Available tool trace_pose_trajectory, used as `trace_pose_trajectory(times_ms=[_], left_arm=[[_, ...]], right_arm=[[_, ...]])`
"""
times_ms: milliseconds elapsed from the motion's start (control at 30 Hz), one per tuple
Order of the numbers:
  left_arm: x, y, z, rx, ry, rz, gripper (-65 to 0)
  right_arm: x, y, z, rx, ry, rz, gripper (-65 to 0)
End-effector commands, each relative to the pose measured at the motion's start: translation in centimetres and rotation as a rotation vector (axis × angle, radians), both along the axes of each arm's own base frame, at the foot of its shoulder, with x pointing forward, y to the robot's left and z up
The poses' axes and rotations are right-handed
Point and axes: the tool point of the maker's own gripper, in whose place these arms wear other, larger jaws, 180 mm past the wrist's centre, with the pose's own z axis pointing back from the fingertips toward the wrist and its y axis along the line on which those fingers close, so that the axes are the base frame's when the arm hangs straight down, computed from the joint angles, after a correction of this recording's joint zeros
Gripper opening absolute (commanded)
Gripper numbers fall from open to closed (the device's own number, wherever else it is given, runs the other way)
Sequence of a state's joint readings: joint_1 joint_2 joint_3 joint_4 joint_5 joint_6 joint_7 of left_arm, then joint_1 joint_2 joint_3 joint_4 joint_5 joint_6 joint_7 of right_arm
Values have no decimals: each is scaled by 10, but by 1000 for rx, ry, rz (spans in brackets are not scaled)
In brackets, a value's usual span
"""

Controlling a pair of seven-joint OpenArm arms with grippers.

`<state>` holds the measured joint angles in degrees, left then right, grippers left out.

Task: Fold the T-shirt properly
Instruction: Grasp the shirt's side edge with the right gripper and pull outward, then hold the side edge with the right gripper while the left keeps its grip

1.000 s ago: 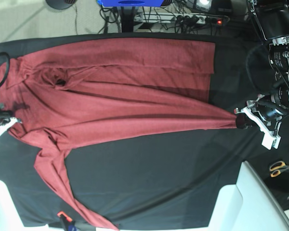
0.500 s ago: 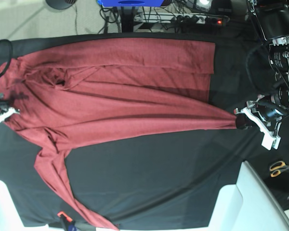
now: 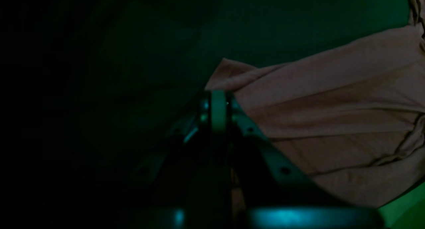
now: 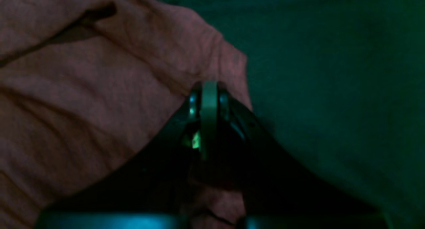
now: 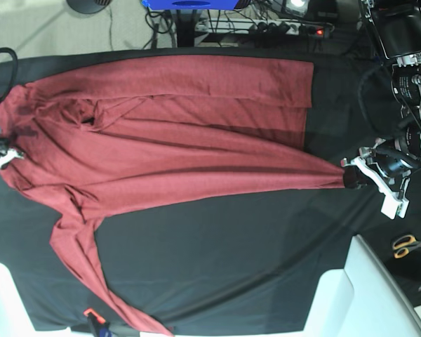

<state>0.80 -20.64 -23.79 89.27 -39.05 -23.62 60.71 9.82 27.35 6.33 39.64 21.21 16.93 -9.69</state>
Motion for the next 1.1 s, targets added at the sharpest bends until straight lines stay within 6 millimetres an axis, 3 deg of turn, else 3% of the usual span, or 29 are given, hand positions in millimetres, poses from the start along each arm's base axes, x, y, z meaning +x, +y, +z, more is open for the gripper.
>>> trace_pose_trajectory(times_ms=[0,67,167,267,333,433,600,700,1067], left_arm=[[10,5,16,17,-52,-6,-650],[10,5,16,17,-52,-6,-650],[10,5,16,17,-52,-6,-650],[10,5,16,17,-52,-6,-650],[10,5,16,17,-52,-6,-650],[10,5,16,16,-54,-6,-650],[10,6,17,16,-57,-3,-650],[10,7,16,15,-54,2,-650],[10,7,15,14,-54,1,-650]], right_arm=[[18,-9,25,-28,-77,12,-632],[25,-4,38,-46,-115,44,-590],[34,2,52,-60,-136,78,-456],[54,-5,67,-59,-101,67,-309],[62,-11,68,-44,-97,40,-260],[75,-19,67,-29,-86,8,-257],[84,1,33,-64,-5,122,-254],[82,4,23,-38,-24,92,-254],[77,3,18,-37,-17,85,-258]])
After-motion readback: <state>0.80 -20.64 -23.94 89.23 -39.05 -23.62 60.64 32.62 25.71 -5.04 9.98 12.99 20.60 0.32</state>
